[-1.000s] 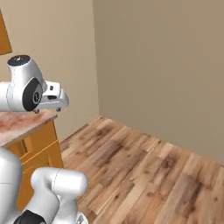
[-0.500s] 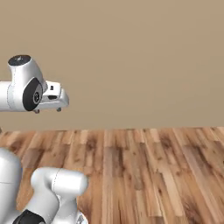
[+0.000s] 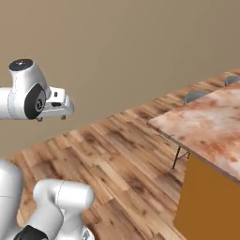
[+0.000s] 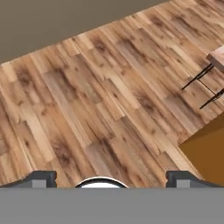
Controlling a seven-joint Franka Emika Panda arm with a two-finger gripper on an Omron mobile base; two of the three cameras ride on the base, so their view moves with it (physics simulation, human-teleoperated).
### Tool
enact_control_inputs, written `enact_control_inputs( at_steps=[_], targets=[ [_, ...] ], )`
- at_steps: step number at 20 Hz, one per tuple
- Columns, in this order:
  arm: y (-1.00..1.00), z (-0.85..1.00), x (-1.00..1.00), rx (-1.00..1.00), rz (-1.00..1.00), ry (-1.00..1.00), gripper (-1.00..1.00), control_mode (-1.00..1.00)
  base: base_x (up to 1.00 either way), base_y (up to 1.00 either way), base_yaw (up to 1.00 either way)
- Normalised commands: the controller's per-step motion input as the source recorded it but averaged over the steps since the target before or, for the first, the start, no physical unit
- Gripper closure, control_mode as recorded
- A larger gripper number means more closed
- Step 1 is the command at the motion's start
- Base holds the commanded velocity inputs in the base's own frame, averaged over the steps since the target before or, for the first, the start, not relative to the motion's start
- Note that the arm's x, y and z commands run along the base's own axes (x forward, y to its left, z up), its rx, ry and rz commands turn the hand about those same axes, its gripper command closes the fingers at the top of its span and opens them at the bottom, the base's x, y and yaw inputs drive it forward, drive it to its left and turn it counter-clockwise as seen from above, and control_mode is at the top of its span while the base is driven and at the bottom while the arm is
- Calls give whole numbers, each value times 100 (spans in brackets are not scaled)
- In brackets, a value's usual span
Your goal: Navigate to the stove.
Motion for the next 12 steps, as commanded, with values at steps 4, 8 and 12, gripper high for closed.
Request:
enact_control_inputs(
  at_steps=[4,8,12],
  targets=[
    [0,0,0,0,0,0,-100,100,-35,0,-93],
    [0,0,0,0,0,0,-100,100,-33,0,-90],
    [0,0,0,0,0,0,-100,100,-28,-2,-88]
  ],
)
